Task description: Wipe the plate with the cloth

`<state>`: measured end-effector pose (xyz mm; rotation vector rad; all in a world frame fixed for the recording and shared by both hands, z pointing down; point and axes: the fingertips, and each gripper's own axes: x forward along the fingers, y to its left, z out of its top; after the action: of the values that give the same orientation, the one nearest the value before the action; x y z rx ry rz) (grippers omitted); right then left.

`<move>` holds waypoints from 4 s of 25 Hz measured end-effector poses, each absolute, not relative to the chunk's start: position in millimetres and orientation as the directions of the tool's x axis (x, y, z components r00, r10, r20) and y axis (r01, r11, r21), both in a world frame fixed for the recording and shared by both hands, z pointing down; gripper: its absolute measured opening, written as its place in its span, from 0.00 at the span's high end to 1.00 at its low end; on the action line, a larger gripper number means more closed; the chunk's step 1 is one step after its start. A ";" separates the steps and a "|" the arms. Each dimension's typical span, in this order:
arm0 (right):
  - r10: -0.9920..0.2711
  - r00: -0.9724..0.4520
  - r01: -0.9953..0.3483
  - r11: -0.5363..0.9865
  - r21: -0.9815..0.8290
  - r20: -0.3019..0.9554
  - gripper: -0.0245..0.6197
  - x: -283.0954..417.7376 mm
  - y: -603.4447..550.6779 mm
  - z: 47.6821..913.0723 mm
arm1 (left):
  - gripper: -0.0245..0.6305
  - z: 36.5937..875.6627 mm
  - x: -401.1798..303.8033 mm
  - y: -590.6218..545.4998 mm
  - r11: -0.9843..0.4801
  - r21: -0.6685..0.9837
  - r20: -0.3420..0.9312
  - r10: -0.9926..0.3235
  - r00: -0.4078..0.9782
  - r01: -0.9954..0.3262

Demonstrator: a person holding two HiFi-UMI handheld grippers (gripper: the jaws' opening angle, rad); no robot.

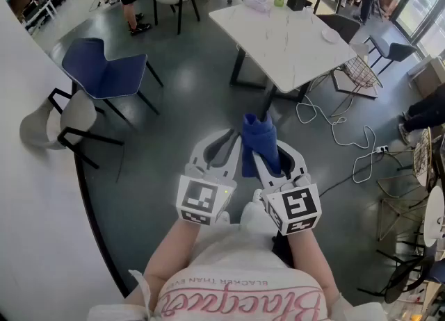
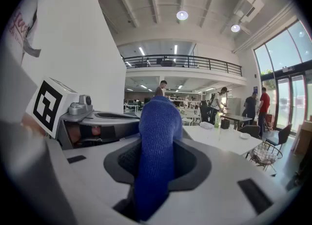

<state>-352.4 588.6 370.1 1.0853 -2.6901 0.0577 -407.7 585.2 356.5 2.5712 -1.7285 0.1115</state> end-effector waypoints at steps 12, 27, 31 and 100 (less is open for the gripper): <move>-0.685 -0.677 -0.707 0.707 0.017 0.269 0.78 -335.6 612.8 381.2 | 0.90 364.9 -397.9 604.1 -0.381 0.007 0.097 -0.920 0.380 -0.925; -0.699 -0.671 -0.711 0.701 0.052 0.246 0.78 -287.3 525.2 366.1 | 0.90 347.5 -345.4 515.6 -0.395 -0.019 0.067 -0.917 0.393 -0.919; -0.704 -0.667 -0.715 0.697 0.058 0.243 0.78 -265.9 493.7 364.2 | 0.90 345.5 -324.8 485.3 -0.389 -0.021 0.064 -0.920 0.387 -0.921; -0.857 -0.416 -0.904 0.426 -0.035 0.304 0.78 -23.2 15.3 404.1 | 0.71 393.5 -90.8 -30.9 -0.614 0.155 0.187 -0.751 0.633 -0.774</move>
<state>-23.2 15.3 404.1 1.5387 -2.4413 0.2828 -90.8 -30.9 393.5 2.6341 -1.2496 0.1517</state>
